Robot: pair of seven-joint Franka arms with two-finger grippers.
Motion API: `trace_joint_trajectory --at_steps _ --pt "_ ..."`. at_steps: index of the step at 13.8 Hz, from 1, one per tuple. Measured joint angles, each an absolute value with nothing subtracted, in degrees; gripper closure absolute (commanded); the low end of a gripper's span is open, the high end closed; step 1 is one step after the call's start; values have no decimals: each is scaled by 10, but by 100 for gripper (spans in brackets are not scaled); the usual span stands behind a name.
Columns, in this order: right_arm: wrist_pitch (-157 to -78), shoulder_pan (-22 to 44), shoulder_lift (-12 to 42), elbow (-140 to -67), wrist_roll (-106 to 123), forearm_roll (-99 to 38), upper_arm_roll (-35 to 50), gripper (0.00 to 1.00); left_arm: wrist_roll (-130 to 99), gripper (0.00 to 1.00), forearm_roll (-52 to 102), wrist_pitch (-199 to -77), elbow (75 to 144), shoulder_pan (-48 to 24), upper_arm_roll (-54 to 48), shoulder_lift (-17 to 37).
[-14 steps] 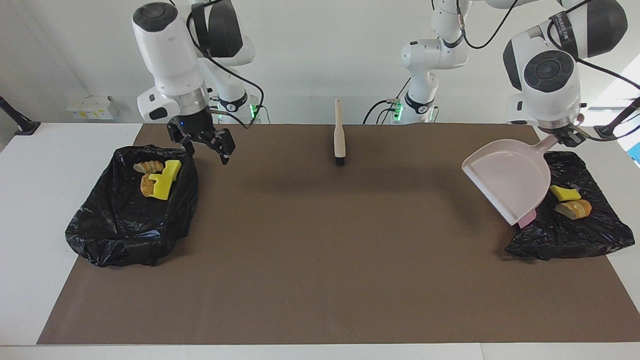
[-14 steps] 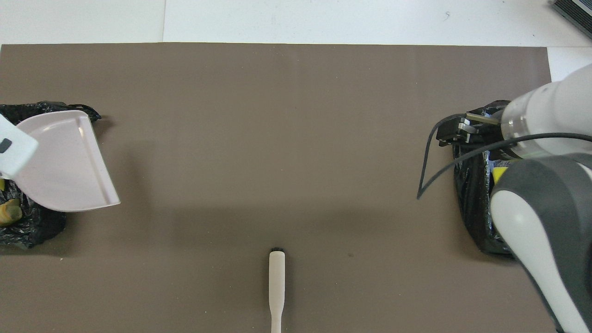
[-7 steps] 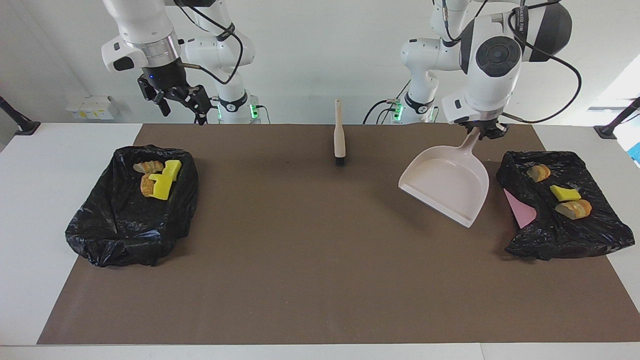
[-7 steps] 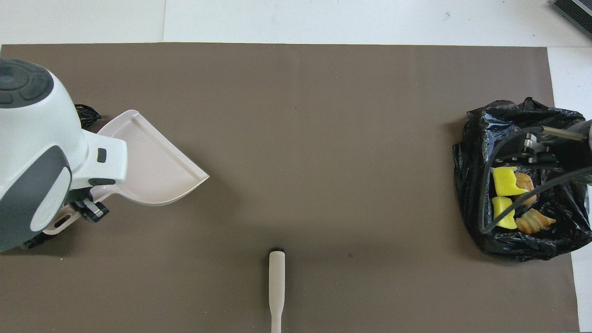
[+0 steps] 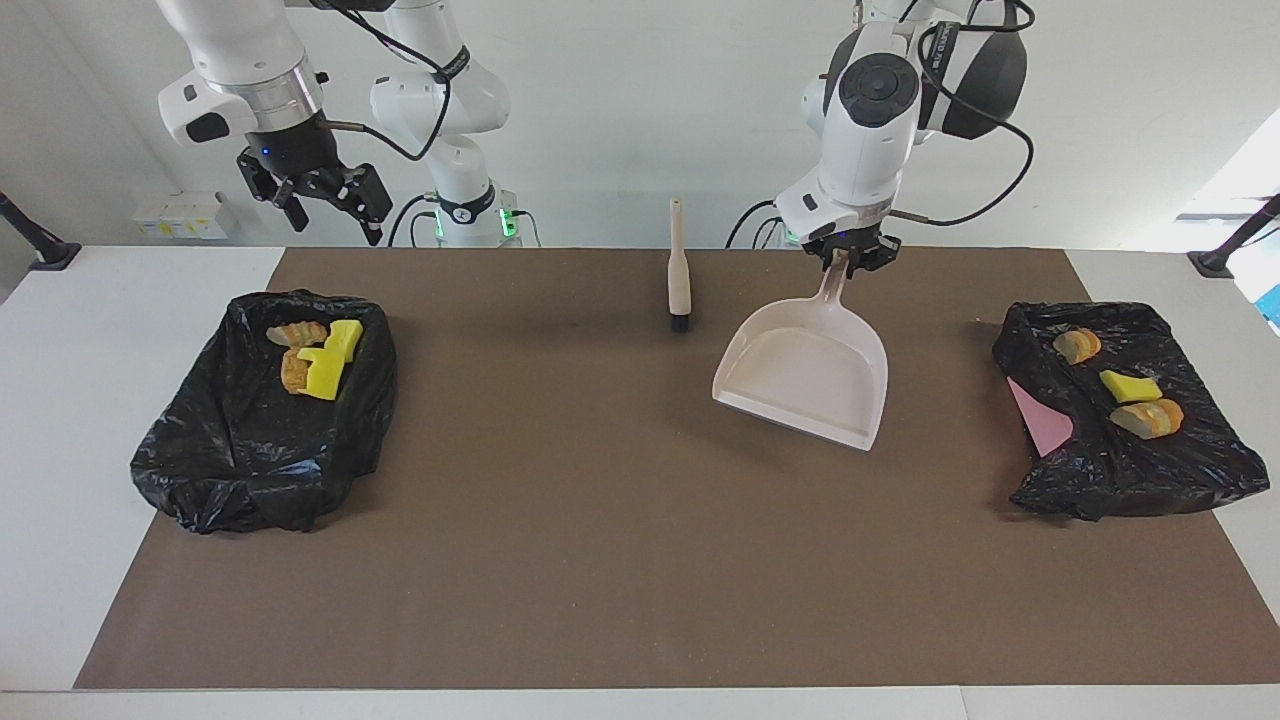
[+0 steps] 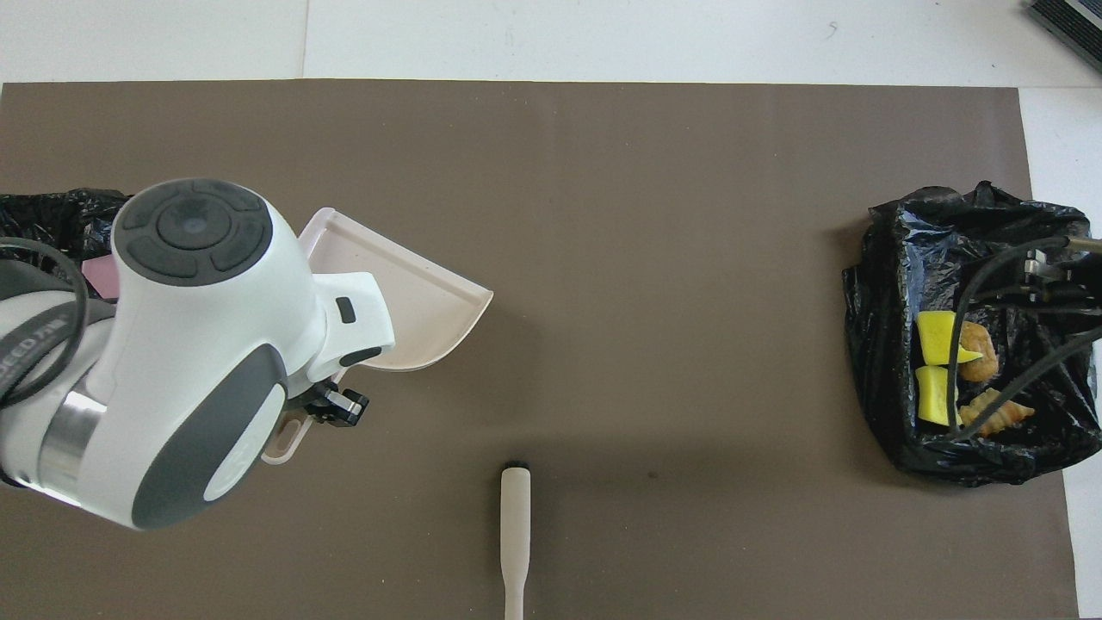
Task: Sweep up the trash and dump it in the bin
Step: 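Bring the emptied dustpan back toward the table center with the left gripper, then lower the dustpan onto the table and open the left gripper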
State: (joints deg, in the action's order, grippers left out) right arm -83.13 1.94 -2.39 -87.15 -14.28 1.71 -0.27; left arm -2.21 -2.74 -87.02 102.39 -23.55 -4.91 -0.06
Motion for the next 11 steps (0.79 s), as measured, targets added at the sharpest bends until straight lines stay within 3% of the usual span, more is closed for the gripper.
trace_joint_trajectory --at_steps 6,11 --pt "-831 19 -24 -867 -142 17 -3 0 -209 100 32 -1035 1049 -333 -50 67" --pt "-831 19 -23 -867 -142 17 -4 0 -244 100 57 -1184 1073 -347 -49 140"
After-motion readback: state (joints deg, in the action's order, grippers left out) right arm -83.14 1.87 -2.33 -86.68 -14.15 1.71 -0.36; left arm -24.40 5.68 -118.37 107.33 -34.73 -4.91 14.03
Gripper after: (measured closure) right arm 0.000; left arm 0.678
